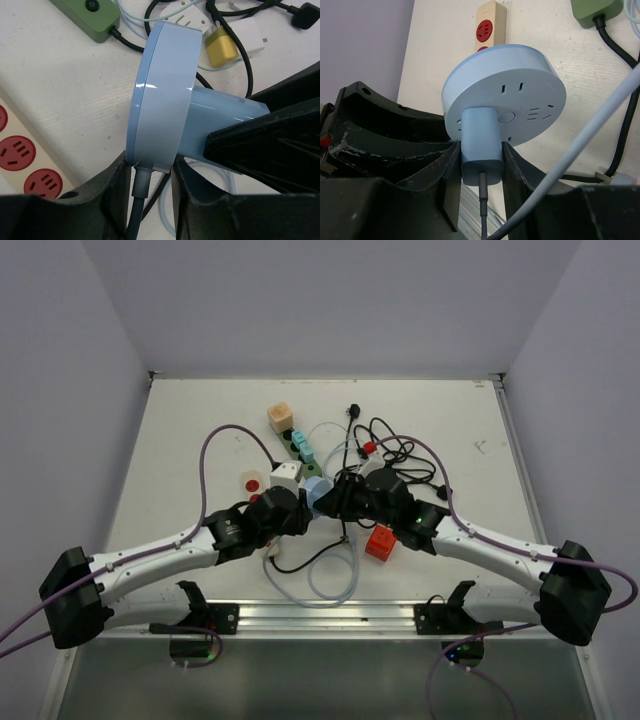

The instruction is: Pull the plug off the socket

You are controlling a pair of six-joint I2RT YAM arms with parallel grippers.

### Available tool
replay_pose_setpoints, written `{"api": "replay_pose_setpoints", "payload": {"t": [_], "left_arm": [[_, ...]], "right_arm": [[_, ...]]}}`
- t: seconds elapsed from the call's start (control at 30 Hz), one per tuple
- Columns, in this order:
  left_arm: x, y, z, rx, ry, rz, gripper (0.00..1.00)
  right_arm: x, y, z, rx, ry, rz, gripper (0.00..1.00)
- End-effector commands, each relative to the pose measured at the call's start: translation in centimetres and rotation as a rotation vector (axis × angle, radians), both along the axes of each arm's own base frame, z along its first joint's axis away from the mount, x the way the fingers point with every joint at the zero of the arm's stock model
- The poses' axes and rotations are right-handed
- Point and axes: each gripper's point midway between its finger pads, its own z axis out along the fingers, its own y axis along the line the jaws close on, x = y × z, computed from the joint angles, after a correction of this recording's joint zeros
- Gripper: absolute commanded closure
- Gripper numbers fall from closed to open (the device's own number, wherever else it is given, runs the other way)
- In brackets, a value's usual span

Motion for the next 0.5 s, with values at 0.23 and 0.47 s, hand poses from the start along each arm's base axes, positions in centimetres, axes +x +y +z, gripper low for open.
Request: {"api": "replay_pose_setpoints", "payload": {"t": [0.23,0.47], "left_arm": [[1.3,1.5,2.2,0.018,-0.094,0.085,1.0],[0.4,0.2,5.5,-0.345,-0.061,-0.085,1.0]], "right_arm": [[0.4,-0.9,2.5,-0.011,-0.083,-0.035,1.0],[0.2,-3.1,2.7,0.013,-0.139,-0.093,1.0]]}}
